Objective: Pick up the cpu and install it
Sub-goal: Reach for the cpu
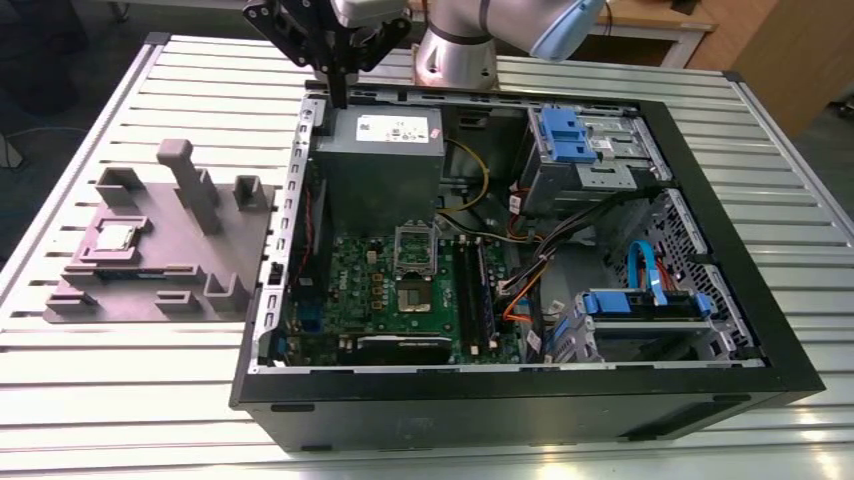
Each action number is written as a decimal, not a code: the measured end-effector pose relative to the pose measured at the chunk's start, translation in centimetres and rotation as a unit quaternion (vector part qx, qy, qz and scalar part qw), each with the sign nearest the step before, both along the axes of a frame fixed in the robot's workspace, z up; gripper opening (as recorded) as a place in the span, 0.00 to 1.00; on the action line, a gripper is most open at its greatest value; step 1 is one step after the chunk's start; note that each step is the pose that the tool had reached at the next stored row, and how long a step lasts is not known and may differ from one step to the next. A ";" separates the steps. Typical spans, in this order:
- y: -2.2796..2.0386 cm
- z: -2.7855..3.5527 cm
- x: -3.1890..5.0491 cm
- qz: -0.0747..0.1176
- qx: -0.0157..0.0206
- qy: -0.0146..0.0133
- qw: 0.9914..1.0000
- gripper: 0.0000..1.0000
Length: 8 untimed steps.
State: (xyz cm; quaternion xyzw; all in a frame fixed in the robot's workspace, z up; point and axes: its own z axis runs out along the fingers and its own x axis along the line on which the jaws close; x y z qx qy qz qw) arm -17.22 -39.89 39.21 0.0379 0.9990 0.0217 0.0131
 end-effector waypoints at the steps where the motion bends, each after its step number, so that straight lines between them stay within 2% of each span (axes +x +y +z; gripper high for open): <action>1: 0.00 0.00 -0.04 0.000 0.000 0.000 1.000 0.11; 8: 0.00 -0.01 -0.33 0.000 0.000 0.000 1.000 0.11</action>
